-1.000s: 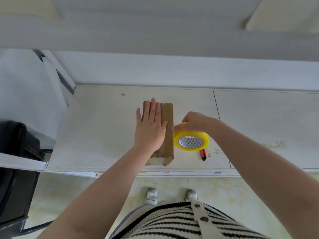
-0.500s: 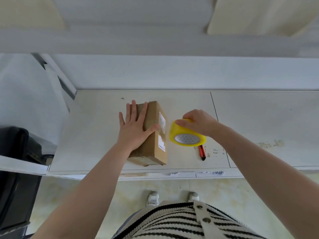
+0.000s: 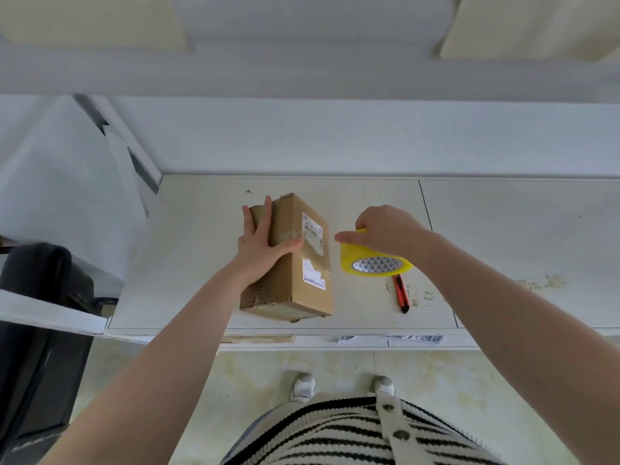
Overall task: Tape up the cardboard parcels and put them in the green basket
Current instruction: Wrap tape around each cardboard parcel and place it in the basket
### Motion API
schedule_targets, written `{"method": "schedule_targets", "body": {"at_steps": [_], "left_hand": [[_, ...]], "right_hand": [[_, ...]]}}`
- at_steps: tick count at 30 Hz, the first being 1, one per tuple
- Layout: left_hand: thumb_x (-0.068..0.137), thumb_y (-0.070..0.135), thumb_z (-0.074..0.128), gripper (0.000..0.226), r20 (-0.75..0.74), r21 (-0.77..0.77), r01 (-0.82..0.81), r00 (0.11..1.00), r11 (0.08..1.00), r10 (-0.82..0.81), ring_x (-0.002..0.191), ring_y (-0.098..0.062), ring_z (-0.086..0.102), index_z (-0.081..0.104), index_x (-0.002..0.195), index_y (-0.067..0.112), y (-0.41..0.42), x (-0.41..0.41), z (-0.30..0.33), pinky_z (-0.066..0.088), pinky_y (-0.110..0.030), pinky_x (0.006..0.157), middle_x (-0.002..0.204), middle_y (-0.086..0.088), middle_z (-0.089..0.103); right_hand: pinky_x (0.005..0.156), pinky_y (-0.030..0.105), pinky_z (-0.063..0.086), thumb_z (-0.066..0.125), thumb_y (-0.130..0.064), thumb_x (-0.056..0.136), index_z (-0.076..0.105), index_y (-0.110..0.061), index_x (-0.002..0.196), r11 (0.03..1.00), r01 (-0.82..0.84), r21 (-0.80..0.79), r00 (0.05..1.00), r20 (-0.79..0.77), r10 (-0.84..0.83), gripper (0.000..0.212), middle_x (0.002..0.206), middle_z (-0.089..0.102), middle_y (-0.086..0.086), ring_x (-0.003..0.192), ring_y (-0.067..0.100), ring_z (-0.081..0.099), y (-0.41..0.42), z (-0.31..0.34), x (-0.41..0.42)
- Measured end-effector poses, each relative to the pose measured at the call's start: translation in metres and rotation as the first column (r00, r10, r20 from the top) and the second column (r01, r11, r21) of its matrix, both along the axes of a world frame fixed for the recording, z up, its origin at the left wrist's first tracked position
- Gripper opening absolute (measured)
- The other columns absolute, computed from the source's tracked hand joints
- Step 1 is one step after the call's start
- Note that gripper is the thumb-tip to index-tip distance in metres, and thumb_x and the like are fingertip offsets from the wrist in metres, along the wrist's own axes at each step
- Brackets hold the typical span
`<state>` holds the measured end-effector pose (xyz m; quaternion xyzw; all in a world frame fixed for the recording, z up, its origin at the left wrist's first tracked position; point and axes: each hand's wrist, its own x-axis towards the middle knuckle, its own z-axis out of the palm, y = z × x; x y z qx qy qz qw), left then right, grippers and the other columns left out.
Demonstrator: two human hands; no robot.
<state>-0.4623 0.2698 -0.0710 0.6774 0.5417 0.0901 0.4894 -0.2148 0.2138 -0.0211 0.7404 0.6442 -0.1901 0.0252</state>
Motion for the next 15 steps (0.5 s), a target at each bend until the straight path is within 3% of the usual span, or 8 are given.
{"method": "schedule_targets", "body": {"at_steps": [5, 9, 11, 13, 15], "left_hand": [[0.061, 0.068, 0.071, 0.112, 0.359, -0.256, -0.064, 0.920, 0.965, 0.157, 0.152, -0.017, -0.001, -0.006, 0.143, 0.066, -0.019, 0.012, -0.017, 0.021, -0.040, 0.115, 0.161, 0.013, -0.025], [0.063, 0.060, 0.069, 0.112, 0.475, -0.335, -0.075, 0.848, 0.939, 0.237, 0.151, -0.014, 0.014, 0.001, 0.153, 0.052, -0.034, 0.020, -0.038, 0.020, -0.045, 0.122, 0.166, 0.007, -0.002], [0.068, 0.047, 0.071, 0.109, 0.508, -0.357, -0.074, 0.821, 0.931, 0.260, 0.147, -0.012, 0.027, 0.006, 0.156, 0.042, -0.030, 0.015, -0.040, 0.026, -0.037, 0.119, 0.165, 0.006, 0.014], [0.074, 0.031, 0.067, 0.098, 0.531, -0.364, -0.084, 0.800, 0.928, 0.281, 0.134, -0.009, 0.047, 0.016, 0.157, 0.033, -0.024, 0.007, -0.039, 0.038, -0.027, 0.106, 0.156, 0.004, 0.039], [0.078, 0.023, 0.060, 0.078, 0.568, -0.376, -0.057, 0.774, 0.925, 0.279, 0.123, -0.014, 0.058, 0.033, 0.152, 0.027, -0.025, 0.002, -0.039, 0.043, -0.029, 0.100, 0.140, 0.002, 0.058]], "right_hand": [[0.050, 0.026, 0.027, 0.045, -0.079, 0.081, 0.050, -0.019, 0.064, 0.998, -0.064, 0.002, 0.982, 0.176, 0.063, 0.063, 0.062, 0.052, -0.005, 0.061, 0.013, 0.051, 0.001, 0.018, -0.005], [0.051, 0.025, 0.026, 0.046, -0.079, 0.081, 0.043, -0.024, 0.065, 0.998, -0.062, 0.006, 0.962, 0.267, 0.058, 0.057, 0.066, 0.051, -0.007, 0.060, 0.009, 0.046, -0.004, 0.017, -0.013], [0.051, 0.026, 0.027, 0.047, -0.076, 0.082, 0.041, -0.027, 0.064, 0.997, -0.075, 0.008, 0.973, 0.220, 0.072, 0.053, 0.065, 0.051, -0.008, 0.059, 0.007, 0.045, -0.003, 0.019, -0.018], [0.050, 0.027, 0.028, 0.053, -0.071, 0.083, 0.045, -0.029, 0.058, 0.994, -0.104, -0.035, 0.992, 0.062, 0.106, 0.049, 0.058, 0.050, -0.008, 0.054, 0.007, 0.046, 0.001, 0.026, -0.019], [0.050, 0.028, 0.032, 0.058, -0.066, 0.082, 0.053, -0.032, 0.049, 0.989, -0.133, -0.070, 0.986, -0.108, 0.125, 0.048, 0.054, 0.053, -0.003, 0.050, 0.012, 0.049, 0.003, 0.030, -0.018]]}}
